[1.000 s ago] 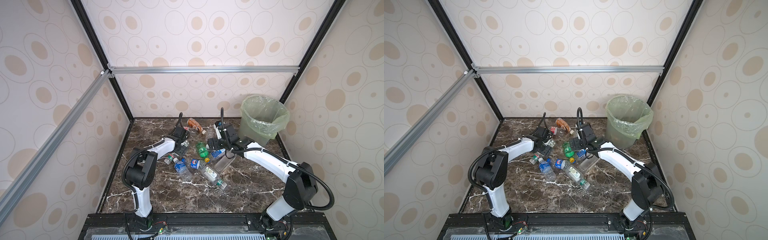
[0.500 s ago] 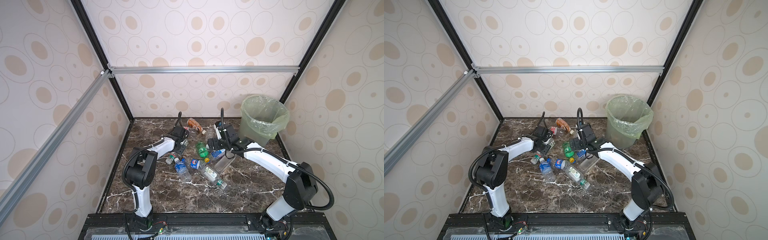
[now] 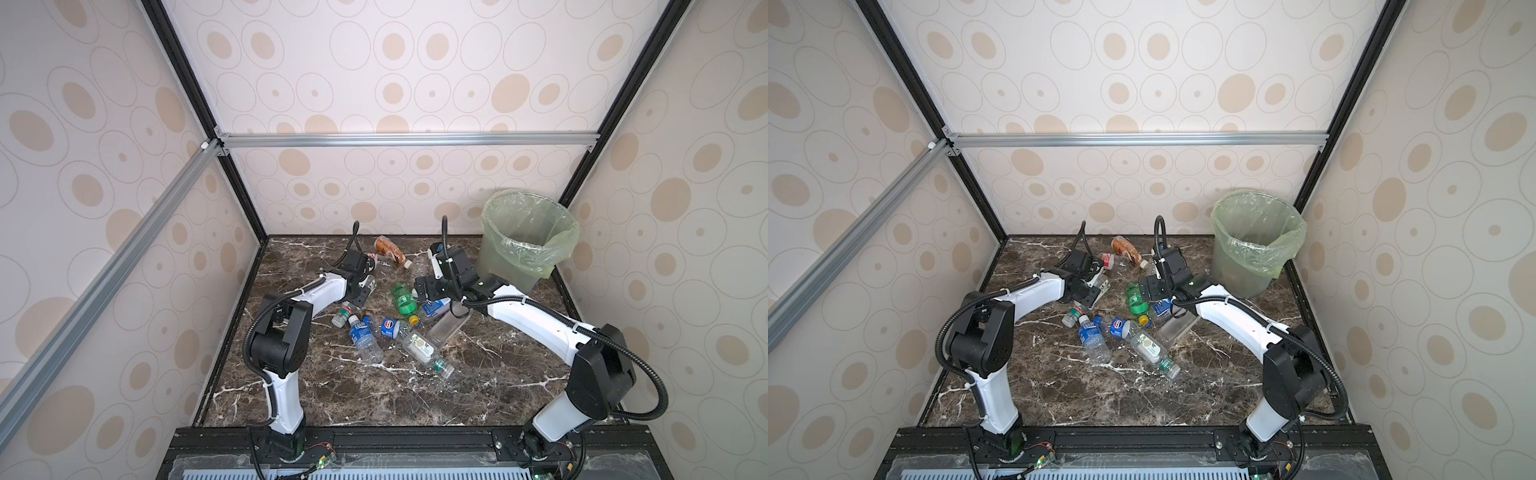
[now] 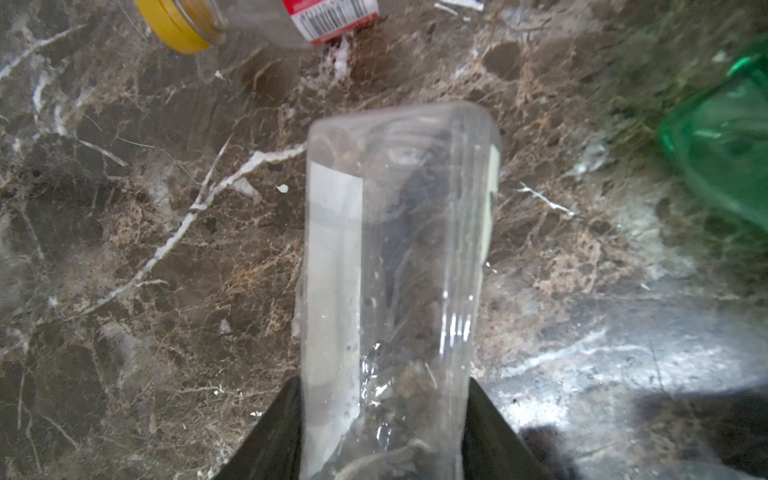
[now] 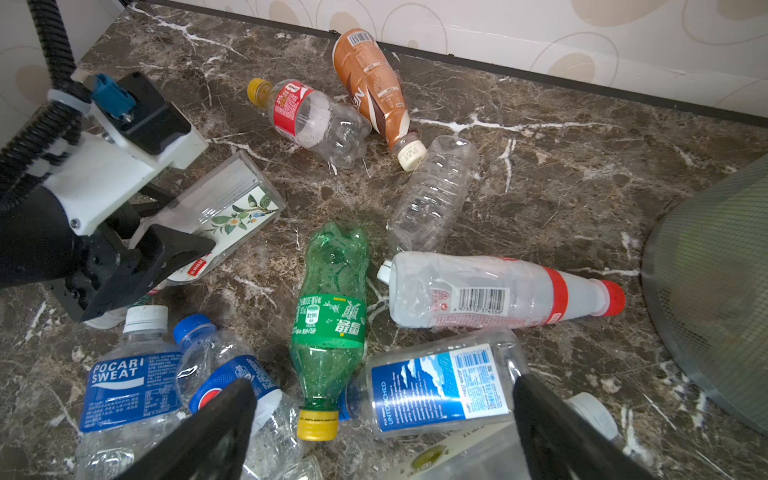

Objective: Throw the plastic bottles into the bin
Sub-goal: 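Grasp the clear green-labelled bottle with the left gripper and lift it upright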

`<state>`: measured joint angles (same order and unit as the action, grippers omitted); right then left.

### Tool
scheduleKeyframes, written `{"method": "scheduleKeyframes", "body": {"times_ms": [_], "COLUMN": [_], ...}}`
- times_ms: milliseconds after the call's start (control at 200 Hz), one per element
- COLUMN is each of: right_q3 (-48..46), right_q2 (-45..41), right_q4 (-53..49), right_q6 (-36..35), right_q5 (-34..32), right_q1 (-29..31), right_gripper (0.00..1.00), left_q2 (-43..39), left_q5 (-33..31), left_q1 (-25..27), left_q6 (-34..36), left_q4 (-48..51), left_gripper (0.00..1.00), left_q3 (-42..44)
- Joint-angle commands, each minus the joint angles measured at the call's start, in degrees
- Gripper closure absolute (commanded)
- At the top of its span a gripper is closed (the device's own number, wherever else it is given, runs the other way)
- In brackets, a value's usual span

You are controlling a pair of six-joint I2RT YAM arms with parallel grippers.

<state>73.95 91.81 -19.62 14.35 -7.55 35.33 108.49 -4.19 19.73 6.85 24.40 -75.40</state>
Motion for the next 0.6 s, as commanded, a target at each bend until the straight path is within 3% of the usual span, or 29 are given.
{"method": "scheduleKeyframes", "body": {"times_ms": [0,440,595], "right_q3": [-0.33,1.31,3.55], "right_q2": [-0.13,-0.75,-0.11], "right_q4": [0.74,1.14,3.97], "right_q6": [1.68,8.84,15.34], "right_q5": [1.87,9.15,12.91], "right_q1": [-0.28,-3.12,-4.84], "right_gripper": [0.00,0.00,0.00], "left_q2": [-4.25,-11.17,-14.07], "left_q5": [0.82,5.55,12.40], "left_q1": [-0.52,-0.48,-0.39], "left_q6": [-0.11,-2.58,-7.16], "left_q4": [-0.19,-4.68,-10.06], "left_gripper": [0.52,0.57,0.56], "left_q3": [0.06,0.75,0.33]}}
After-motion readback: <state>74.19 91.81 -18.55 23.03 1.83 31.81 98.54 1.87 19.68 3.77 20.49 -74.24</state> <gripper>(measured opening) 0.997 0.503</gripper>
